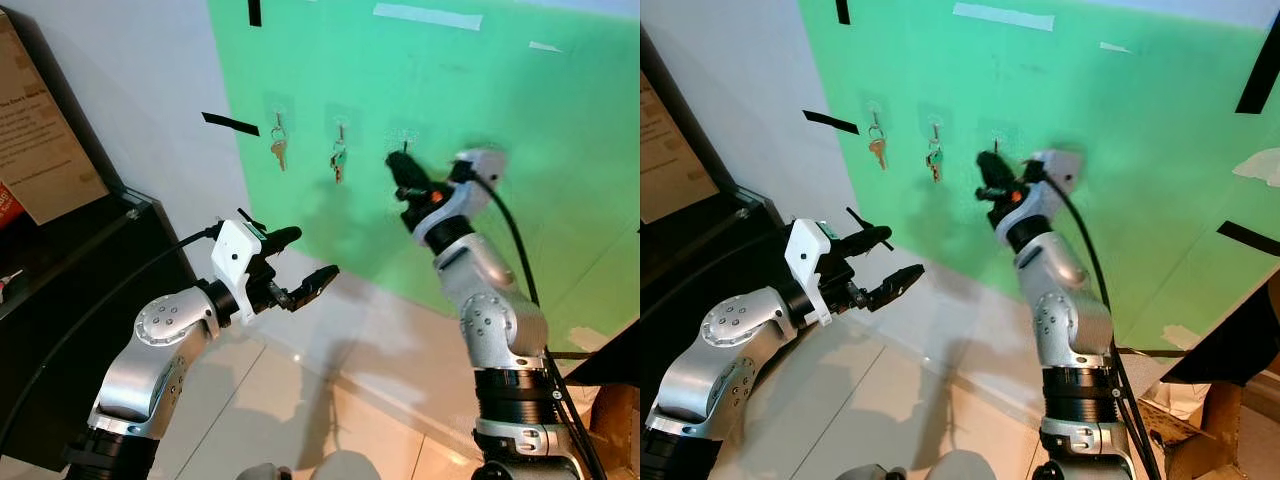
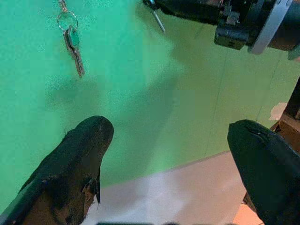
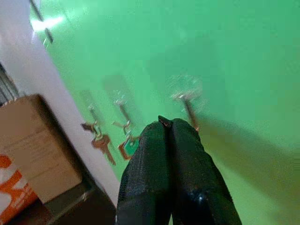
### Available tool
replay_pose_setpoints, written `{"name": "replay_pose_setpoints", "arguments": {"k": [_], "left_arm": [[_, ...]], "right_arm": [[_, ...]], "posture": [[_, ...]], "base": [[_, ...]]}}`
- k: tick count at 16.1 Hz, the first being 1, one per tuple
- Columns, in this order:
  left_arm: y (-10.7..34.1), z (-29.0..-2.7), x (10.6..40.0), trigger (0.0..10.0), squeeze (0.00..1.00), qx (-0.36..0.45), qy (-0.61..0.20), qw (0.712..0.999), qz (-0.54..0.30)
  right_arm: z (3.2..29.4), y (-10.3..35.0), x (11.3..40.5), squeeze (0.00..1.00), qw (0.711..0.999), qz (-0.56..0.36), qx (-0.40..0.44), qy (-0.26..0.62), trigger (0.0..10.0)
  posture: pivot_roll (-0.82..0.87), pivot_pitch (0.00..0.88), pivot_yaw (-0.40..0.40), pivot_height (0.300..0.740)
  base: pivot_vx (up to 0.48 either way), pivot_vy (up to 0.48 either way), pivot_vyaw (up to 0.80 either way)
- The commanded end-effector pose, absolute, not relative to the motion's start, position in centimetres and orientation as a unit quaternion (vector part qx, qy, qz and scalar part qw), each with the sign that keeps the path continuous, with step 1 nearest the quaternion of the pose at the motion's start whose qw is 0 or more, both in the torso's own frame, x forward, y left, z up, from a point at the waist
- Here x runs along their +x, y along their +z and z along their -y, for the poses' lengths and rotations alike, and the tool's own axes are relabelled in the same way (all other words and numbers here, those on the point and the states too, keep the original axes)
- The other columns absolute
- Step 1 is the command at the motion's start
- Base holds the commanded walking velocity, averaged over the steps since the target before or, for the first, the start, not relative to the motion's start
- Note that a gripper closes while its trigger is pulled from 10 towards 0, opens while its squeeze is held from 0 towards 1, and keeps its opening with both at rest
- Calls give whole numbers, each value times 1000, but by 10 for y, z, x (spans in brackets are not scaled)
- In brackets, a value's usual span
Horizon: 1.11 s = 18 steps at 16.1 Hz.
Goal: Hang keys on a hook
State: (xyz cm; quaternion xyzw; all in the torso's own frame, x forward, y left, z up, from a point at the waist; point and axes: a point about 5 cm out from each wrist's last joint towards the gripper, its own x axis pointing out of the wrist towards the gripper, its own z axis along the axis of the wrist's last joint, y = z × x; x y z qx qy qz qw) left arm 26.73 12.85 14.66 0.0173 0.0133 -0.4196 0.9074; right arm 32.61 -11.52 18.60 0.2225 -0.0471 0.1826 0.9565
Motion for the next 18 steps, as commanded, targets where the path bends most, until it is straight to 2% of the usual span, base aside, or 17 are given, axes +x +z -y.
{"name": "replay_pose_setpoints", "arguments": {"k": [1,9,18], "left_arm": [[151,-128,267,10000,0,19,-425,905,-8],[151,-127,268,10000,0,18,-429,903,-12],[151,-126,269,10000,0,18,-433,901,-14]], "right_arm": [[116,195,327,0,954,66,233,179,10000],[131,185,332,0,955,39,267,122,10000],[136,149,327,0,955,-57,275,92,10000]], "posture": [[-25,0,54,740],[-27,0,59,740],[-35,0,65,740]], "base": [[0,0,0],[0,0,0],[0,0,0]]}}
